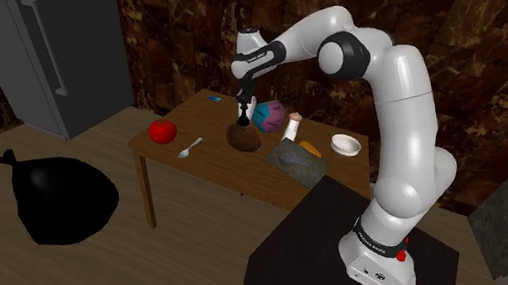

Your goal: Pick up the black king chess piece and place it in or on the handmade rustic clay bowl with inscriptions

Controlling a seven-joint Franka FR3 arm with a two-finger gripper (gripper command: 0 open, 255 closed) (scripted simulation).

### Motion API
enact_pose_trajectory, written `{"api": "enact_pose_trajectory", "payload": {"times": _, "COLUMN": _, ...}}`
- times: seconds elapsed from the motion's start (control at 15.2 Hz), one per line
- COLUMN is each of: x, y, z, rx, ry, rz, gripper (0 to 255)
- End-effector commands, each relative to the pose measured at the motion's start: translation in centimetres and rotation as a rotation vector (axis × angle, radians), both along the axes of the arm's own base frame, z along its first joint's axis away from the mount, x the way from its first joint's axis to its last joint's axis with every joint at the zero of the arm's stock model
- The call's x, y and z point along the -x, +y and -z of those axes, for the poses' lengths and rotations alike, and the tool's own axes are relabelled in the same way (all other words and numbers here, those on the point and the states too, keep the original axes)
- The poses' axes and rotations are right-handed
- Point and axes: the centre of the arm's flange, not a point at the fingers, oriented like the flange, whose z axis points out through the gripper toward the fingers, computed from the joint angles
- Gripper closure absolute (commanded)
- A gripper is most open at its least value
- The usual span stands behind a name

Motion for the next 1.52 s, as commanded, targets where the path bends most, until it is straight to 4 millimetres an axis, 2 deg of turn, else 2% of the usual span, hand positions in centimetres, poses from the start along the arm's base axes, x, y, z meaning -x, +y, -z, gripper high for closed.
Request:
{"api": "enact_pose_trajectory", "payload": {"times": 0.0, "x": 0.1, "y": -0.1, "z": 1.1, "rx": 0.000, "ry": -0.001, "rz": 0.000, "gripper": 255}}
{"api": "enact_pose_trajectory", "payload": {"times": 0.66, "x": 0.1, "y": -0.1, "z": 6.2, "rx": 0.000, "ry": -0.001, "rz": 0.000, "gripper": 255}}
{"api": "enact_pose_trajectory", "payload": {"times": 1.19, "x": 0.1, "y": -0.1, "z": 6.2, "rx": 0.000, "ry": -0.001, "rz": 0.000, "gripper": 255}}
{"api": "enact_pose_trajectory", "payload": {"times": 1.25, "x": 0.1, "y": -0.1, "z": 6.2, "rx": 0.000, "ry": -0.001, "rz": 0.000, "gripper": 0}}
{"api": "enact_pose_trajectory", "payload": {"times": 1.45, "x": 0.1, "y": -0.1, "z": 6.2, "rx": 0.000, "ry": -0.001, "rz": 0.000, "gripper": 0}}
